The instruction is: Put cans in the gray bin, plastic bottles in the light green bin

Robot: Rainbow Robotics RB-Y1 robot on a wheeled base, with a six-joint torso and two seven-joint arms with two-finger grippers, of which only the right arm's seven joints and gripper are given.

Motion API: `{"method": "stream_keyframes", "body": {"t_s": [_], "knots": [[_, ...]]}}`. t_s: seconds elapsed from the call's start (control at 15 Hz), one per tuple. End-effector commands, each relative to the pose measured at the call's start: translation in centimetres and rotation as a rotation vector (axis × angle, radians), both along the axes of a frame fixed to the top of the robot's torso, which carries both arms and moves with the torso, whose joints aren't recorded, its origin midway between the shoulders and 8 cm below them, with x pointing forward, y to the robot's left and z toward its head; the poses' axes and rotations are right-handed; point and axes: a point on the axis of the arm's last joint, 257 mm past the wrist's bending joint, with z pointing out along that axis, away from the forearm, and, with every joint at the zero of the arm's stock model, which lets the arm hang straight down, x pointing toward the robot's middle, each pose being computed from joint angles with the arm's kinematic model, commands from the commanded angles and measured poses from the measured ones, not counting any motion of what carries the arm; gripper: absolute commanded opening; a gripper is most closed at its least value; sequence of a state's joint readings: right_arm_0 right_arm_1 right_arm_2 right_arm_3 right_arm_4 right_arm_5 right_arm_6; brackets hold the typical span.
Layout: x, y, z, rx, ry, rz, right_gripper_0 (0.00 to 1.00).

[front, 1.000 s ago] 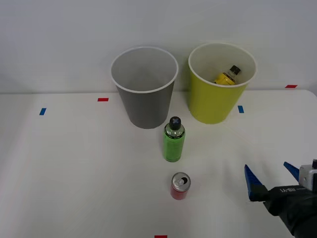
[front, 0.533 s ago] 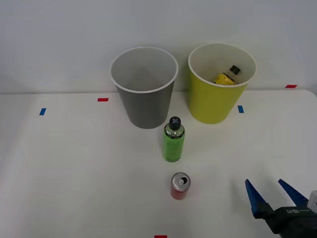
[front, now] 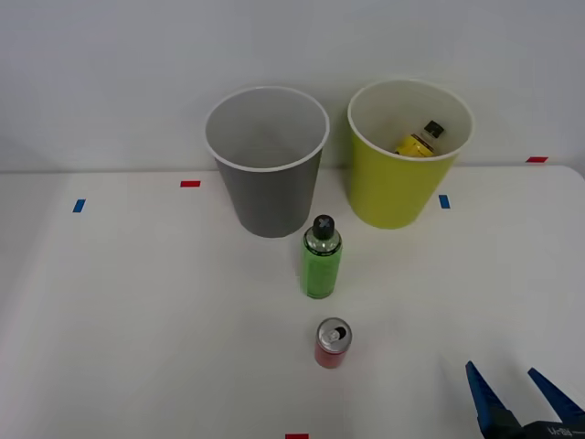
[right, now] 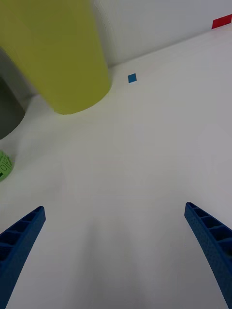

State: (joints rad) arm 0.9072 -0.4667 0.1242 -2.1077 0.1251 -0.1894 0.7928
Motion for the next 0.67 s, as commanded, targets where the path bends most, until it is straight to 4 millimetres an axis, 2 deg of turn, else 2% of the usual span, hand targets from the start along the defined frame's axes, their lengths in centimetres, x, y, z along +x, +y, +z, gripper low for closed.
{"method": "stream_keyframes", "body": {"t_s": [0.07,0.4,0.67], "knots": [[-0.9,-0.7,-0.3,-0.019,0.013,-0.010,1.00],[-1.5,-2.7,0.2,-0.084,0.021,0.025,1.00],[-1.1,-3.2,0.6,-0.093,0.019,0.052,1.00]]}}
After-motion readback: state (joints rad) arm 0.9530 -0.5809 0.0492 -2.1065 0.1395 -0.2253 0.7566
